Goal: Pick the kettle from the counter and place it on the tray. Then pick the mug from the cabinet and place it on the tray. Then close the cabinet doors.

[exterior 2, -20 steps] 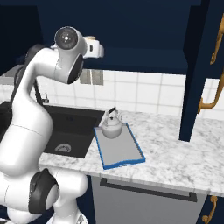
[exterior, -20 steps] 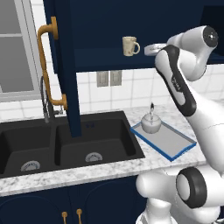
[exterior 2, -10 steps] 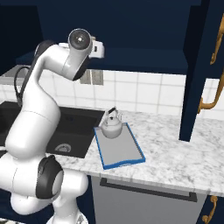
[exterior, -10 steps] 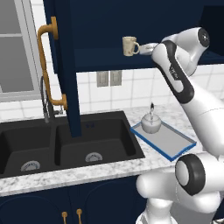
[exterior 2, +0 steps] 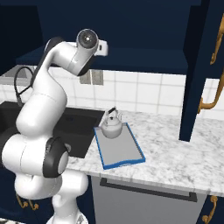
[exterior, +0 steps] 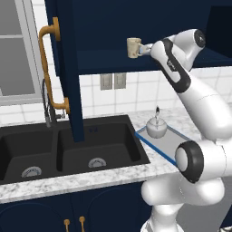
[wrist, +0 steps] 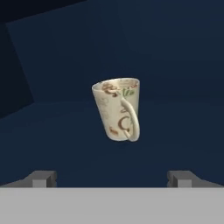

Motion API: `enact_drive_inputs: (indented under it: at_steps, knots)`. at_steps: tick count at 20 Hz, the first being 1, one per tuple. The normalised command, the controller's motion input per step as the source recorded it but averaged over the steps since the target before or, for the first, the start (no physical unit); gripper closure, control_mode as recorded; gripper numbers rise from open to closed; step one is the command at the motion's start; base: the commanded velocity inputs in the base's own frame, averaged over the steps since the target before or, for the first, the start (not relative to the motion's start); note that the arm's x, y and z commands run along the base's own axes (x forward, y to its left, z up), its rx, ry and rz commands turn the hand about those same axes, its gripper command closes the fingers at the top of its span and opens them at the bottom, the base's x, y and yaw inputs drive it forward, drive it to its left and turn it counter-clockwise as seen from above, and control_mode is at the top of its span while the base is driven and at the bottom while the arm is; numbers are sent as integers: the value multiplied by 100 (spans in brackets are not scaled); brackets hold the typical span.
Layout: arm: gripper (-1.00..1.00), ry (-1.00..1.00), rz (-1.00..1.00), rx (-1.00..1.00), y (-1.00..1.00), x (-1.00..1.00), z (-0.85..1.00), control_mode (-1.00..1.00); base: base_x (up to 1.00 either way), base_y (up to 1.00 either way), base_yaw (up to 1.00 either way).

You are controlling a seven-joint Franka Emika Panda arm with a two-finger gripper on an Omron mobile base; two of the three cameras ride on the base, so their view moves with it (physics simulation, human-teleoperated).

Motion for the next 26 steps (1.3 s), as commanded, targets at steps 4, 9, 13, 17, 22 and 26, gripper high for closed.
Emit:
enact_drive_inputs:
  at_steps: [4, 9, 13, 17, 22, 26]
  knots:
    - [-100, 0, 0, 0, 0, 40, 0, -100, 0, 0, 0]
    - [-100, 0, 0, 0, 0, 42, 0, -100, 0, 0, 0]
    - [-100, 0, 0, -1, 0, 24, 0, -100, 0, 0, 0]
    - [-100, 0, 0, -2, 3, 17, -4, -100, 0, 0, 0]
    - [-100, -1, 0, -3, 1, 20, -7, -100, 0, 0, 0]
    - [-100, -1, 0, 0, 0, 21, -4, -100, 0, 0, 0]
